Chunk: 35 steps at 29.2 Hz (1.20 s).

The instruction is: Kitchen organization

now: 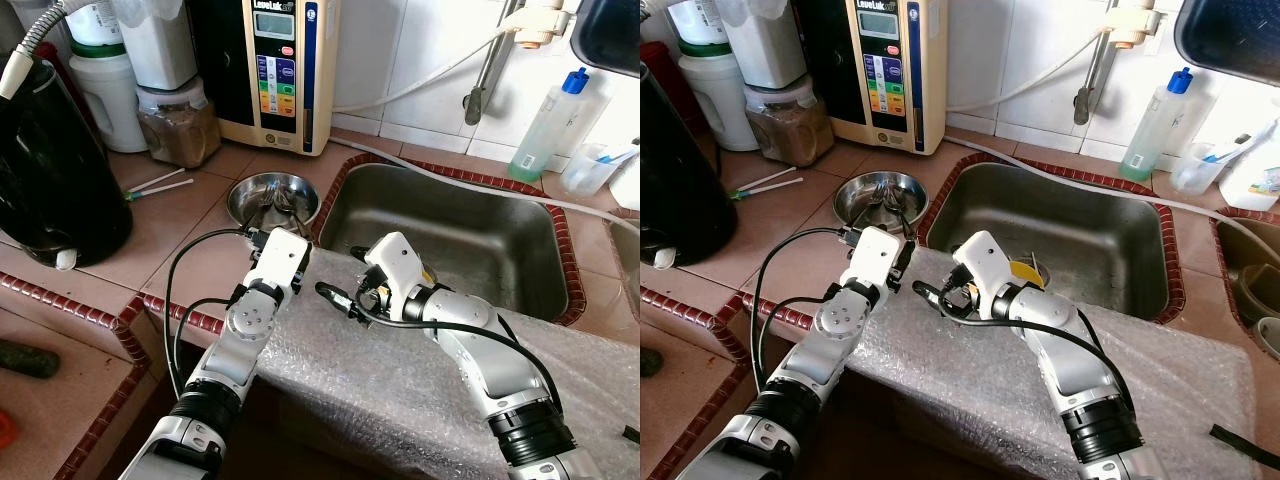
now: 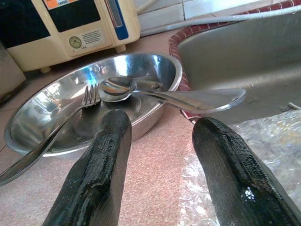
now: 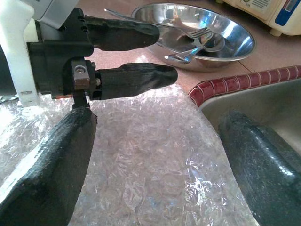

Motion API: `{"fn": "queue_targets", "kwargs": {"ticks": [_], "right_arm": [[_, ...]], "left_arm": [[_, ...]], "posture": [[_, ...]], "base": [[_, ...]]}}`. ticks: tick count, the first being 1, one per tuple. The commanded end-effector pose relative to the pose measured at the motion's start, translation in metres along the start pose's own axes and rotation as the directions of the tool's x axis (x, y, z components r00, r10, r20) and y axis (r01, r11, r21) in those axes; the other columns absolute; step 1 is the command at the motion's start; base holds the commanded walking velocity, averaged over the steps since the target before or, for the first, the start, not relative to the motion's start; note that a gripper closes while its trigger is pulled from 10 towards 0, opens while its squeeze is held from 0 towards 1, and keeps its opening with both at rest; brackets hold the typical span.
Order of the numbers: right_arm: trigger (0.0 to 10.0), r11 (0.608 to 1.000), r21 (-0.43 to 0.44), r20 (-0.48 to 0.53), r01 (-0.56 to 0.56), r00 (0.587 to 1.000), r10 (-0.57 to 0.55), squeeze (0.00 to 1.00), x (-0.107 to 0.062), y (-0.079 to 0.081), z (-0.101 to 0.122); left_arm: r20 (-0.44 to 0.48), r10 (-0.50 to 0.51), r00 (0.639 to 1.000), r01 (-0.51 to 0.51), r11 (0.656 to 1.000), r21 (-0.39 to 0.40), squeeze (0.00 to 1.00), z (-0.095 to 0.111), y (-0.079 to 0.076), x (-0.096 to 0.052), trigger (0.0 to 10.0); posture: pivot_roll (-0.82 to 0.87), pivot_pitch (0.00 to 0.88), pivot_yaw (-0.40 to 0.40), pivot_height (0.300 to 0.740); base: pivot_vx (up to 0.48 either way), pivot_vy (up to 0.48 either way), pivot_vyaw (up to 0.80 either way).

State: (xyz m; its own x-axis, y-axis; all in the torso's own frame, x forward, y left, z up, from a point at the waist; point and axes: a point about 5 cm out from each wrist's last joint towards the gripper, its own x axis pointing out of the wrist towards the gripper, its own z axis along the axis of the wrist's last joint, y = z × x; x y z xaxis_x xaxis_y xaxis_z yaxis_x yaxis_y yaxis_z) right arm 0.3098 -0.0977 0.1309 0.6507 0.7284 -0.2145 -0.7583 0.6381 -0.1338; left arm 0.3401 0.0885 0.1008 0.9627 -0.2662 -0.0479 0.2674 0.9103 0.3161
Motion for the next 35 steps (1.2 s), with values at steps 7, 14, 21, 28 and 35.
{"fn": "queue_targets", "kwargs": {"ticks": [7, 14, 21, 28, 35], "right_arm": [[10.0, 1.0, -0.017, -0.003, -0.007, 1.0, 0.007, 0.0, 0.001, -0.001, 0.001], [10.0, 1.0, -0.017, -0.003, -0.009, 1.0, 0.009, 0.0, 0.001, -0.001, 0.001], [10.0, 1.0, -0.019, -0.008, -0.009, 1.0, 0.009, 0.0, 0.0, -0.002, 0.001], [10.0, 1.0, -0.02, -0.01, -0.011, 1.0, 0.011, 0.0, 0.0, -0.002, 0.0], [10.0, 1.0, -0.021, -0.012, -0.011, 1.0, 0.011, 0.0, 0.0, -0.003, 0.0]], "left_arm": [[-0.06, 0.042, 0.997, -0.04, 0.999, 0.037, 0.0, -0.014, 0.018, -0.004, 10.0], [-0.073, 0.058, 0.996, -0.055, 0.998, 0.044, 0.0, -0.016, 0.025, -0.004, 10.0], [-0.048, 0.102, 0.994, -0.1, 0.994, 0.037, 0.0, -0.012, 0.035, -0.002, 10.0], [0.008, 0.132, 0.991, -0.132, 0.991, 0.023, 0.0, 0.0, 0.04, -0.001, 10.0], [-0.025, 0.159, 0.987, -0.158, 0.987, 0.038, 0.0, -0.008, 0.046, -0.003, 10.0]], "posture": [[0.05, 0.0, -0.013, 0.74], [0.05, 0.0, -0.014, 0.74], [0.04, 0.0, -0.017, 0.74], [0.04, 0.0, -0.019, 0.74], [0.04, 0.0, -0.02, 0.74]], "base": [[0.0, 0.0, 0.0], [0.0, 0.0, 0.0], [0.0, 0.0, 0.0], [0.0, 0.0, 0.0], [0.0, 0.0, 0.0]]}}
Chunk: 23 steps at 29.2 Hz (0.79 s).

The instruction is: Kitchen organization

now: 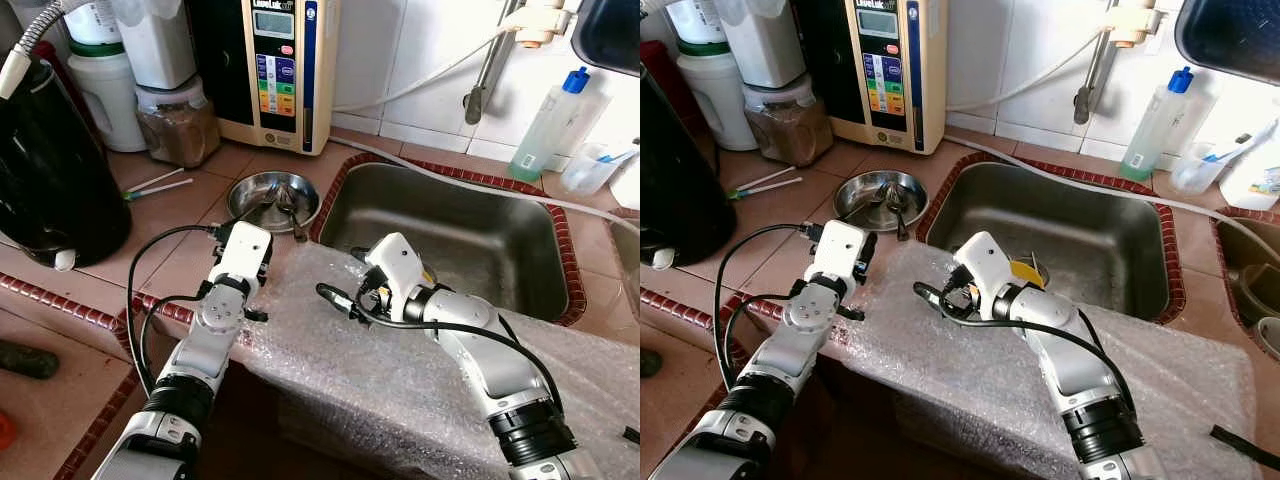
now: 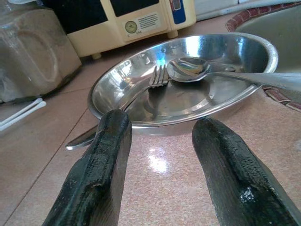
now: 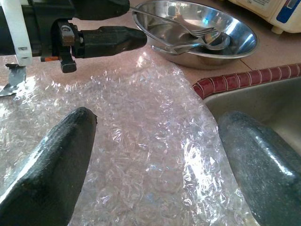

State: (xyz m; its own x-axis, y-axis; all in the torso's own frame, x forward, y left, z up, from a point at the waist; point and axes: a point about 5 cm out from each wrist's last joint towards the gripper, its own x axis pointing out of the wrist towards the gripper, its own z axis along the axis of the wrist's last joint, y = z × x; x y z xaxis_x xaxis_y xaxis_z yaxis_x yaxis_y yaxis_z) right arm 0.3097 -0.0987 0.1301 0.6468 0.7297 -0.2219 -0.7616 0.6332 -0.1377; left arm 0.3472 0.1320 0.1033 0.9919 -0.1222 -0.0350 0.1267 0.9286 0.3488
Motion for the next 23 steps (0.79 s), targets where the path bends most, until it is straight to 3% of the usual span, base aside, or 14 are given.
{"fn": "queue_targets", "kwargs": {"ticks": [1, 6, 11, 15, 23], "right_arm": [[10.0, 1.0, -0.016, -0.007, -0.006, 1.0, 0.006, 0.0, 0.0, -0.002, 0.001], [10.0, 1.0, -0.016, -0.011, -0.007, 1.0, 0.007, 0.0, 0.0, -0.002, -0.001], [10.0, 1.0, -0.019, -0.01, -0.011, 1.0, 0.011, 0.0, 0.0, -0.003, 0.0], [10.0, 1.0, -0.021, -0.011, -0.013, 1.0, 0.013, 0.0, 0.001, -0.002, 0.0], [10.0, 1.0, -0.022, -0.02, -0.008, 1.0, 0.008, 0.0, -0.003, -0.004, -0.002]], "left_arm": [[0.006, 0.021, 1.0, -0.021, 1.0, 0.005, 0.0, 0.003, 0.006, 0.003, 10.0], [0.016, 0.024, 1.0, -0.024, 1.0, -0.004, 0.0, 0.007, 0.006, 0.005, 10.0], [0.116, -0.022, 0.993, 0.029, 0.998, -0.057, 0.0, 0.035, -0.013, 0.012, 10.0], [0.149, -0.051, 0.988, 0.059, 0.997, -0.045, 0.0, 0.044, -0.024, 0.013, 10.0], [0.112, -0.059, 0.992, 0.065, 0.997, -0.049, 0.0, 0.036, -0.029, 0.01, 10.0]], "posture": [[0.04, 0.0, -0.021, 0.74], [0.04, 0.0, -0.022, 0.74], [0.04, 0.0, -0.023, 0.74], [0.03, 0.0, -0.02, 0.74], [0.03, 0.0, -0.02, 0.74]], "base": [[0.0, 0.0, 0.0], [0.0, 0.0, 0.0], [0.0, 0.0, 0.0], [0.0, 0.0, 0.0], [0.0, 0.0, 0.0]]}}
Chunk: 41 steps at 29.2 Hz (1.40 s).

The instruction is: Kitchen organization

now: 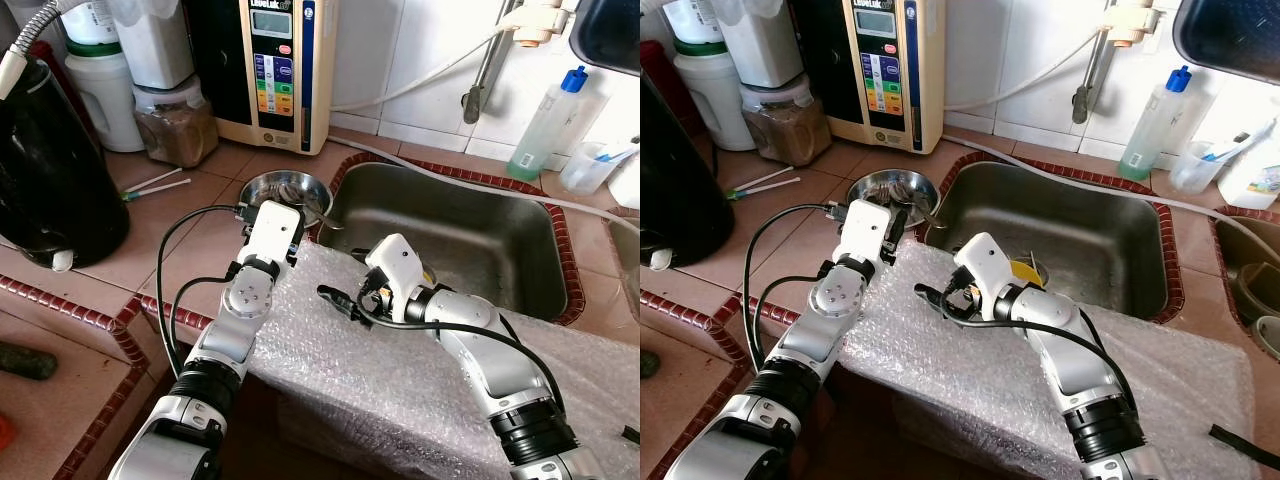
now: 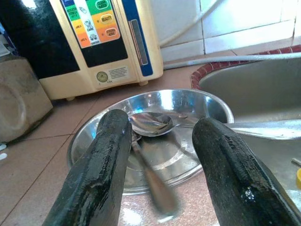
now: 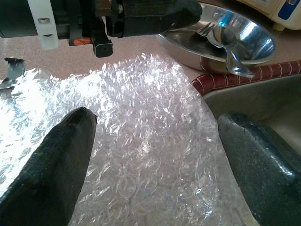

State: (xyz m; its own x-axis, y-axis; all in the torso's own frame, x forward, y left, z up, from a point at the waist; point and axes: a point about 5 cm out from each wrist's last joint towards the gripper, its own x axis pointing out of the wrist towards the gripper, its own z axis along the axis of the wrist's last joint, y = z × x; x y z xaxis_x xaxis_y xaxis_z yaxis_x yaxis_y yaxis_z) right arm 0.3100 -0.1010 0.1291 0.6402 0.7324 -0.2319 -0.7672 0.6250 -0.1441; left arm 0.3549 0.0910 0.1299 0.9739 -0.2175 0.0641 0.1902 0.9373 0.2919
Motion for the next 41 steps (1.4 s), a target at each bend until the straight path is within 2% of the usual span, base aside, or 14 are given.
{"fn": "queue_targets", "kwargs": {"ticks": [1, 6, 10, 11, 21, 41], "right_arm": [[10.0, 1.0, -0.014, -0.011, 0.0, 1.0, 0.0, 0.0, -0.001, -0.002, -0.001], [10.0, 1.0, -0.014, -0.01, -0.004, 1.0, 0.004, 0.0, 0.0, -0.001, 0.0], [10.0, 1.0, -0.015, -0.008, -0.009, 1.0, 0.009, 0.0, 0.001, -0.001, 0.0], [10.0, 1.0, -0.014, -0.009, -0.01, 1.0, 0.01, 0.0, 0.001, -0.001, 0.0], [10.0, 1.0, -0.011, -0.015, -0.005, 1.0, 0.005, 0.0, -0.001, 0.0, -0.002], [10.0, 1.0, -0.006, -0.019, -0.005, 1.0, 0.005, 0.0, -0.001, 0.0, -0.004]], "left_arm": [[-0.019, 0.0, 1.0, 0.0, 1.0, 0.01, 0.0, -0.004, -0.001, -0.003, 10.0], [-0.046, 0.011, 0.999, -0.01, 1.0, 0.024, 0.0, -0.012, 0.004, -0.006, 10.0], [-0.125, 0.017, 0.992, -0.011, 0.999, 0.048, 0.0, -0.025, 0.011, -0.006, 10.0], [-0.129, 0.013, 0.992, -0.009, 1.0, 0.027, 0.0, -0.026, 0.013, -0.005, 10.0], [-0.113, 0.018, 0.993, -0.015, 0.999, 0.029, 0.0, -0.017, 0.013, 0.004, 10.0], [-0.138, 0.045, 0.989, -0.038, 0.998, 0.052, 0.0, -0.021, 0.018, 0.004, 10.0]], "posture": [[0.03, 0.0, -0.021, 0.74], [0.04, 0.0, -0.027, 0.74], [0.04, 0.0, -0.03, 0.74], [0.04, 0.0, -0.03, 0.74], [0.02, 0.0, -0.025, 0.74], [0.03, 0.0, -0.024, 0.74]], "base": [[0.0, 0.0, 0.0], [0.0, 0.0, 0.0], [0.0, 0.0, 0.0], [0.0, 0.0, 0.0], [0.0, 0.0, 0.0], [0.0, 0.0, 0.0]]}}
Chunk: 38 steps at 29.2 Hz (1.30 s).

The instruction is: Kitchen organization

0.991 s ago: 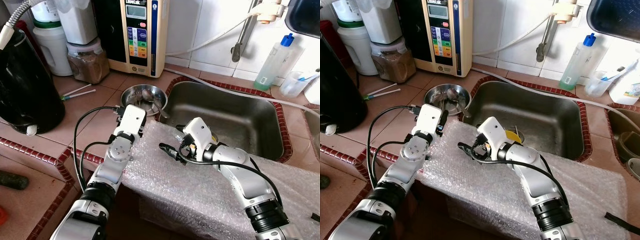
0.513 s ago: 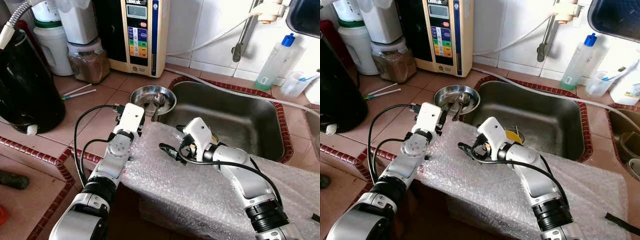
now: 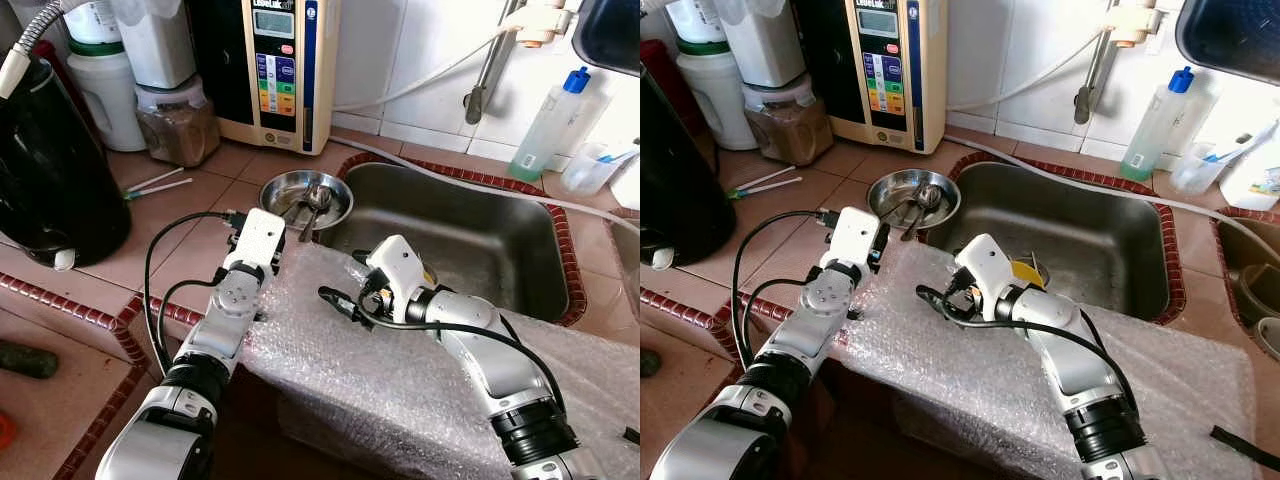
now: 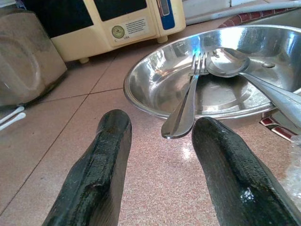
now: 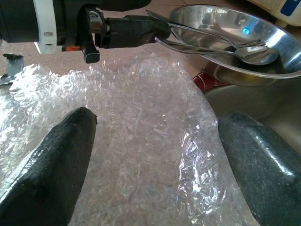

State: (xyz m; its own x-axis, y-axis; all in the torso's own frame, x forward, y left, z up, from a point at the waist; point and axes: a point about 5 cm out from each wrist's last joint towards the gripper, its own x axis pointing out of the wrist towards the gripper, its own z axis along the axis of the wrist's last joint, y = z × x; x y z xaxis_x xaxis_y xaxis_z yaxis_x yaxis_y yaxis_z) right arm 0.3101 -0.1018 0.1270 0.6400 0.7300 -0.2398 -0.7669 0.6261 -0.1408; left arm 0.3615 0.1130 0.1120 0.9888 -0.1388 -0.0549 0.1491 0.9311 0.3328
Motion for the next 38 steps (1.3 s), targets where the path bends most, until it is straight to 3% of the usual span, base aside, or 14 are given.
{"fn": "queue_targets", "kwargs": {"ticks": [1, 22, 38], "right_arm": [[10.0, 1.0, -0.009, -0.01, -0.003, 1.0, 0.003, 0.0, -0.0011, 0.0, -0.0017], [10.0, 1.0, -0.011, -0.006, 0.009, 1.0, -0.009, 0.0, -0.0011, -0.0025, -0.0014], [10.0, 0.999, -0.013, 0.003, 0.047, 0.999, -0.047, 0.0, 0.0, -0.0082, -0.0011]], "left_arm": [[-0.005, 0.006, 1.0, -0.005, 1.0, 0.009, 0.0, 0.0029, 0.0016, 0.0029, 10.0], [-0.017, 0.013, 1.0, -0.013, 1.0, 0.011, 0.0, -0.0002, 0.0027, 0.0023, 10.0], [0.035, 0.066, 0.997, -0.066, 0.998, 0.005, 0.0, 0.0075, 0.0108, 0.0009, 10.0]], "posture": [[0.03, 0.0, -0.024, 0.74], [0.03, 0.0, -0.025, 0.74], [0.04, 0.0, -0.026, 0.74]], "base": [[0.0, 0.0, 0.0], [0.0, 0.0, 0.0], [0.0, 0.0, 0.0]]}}
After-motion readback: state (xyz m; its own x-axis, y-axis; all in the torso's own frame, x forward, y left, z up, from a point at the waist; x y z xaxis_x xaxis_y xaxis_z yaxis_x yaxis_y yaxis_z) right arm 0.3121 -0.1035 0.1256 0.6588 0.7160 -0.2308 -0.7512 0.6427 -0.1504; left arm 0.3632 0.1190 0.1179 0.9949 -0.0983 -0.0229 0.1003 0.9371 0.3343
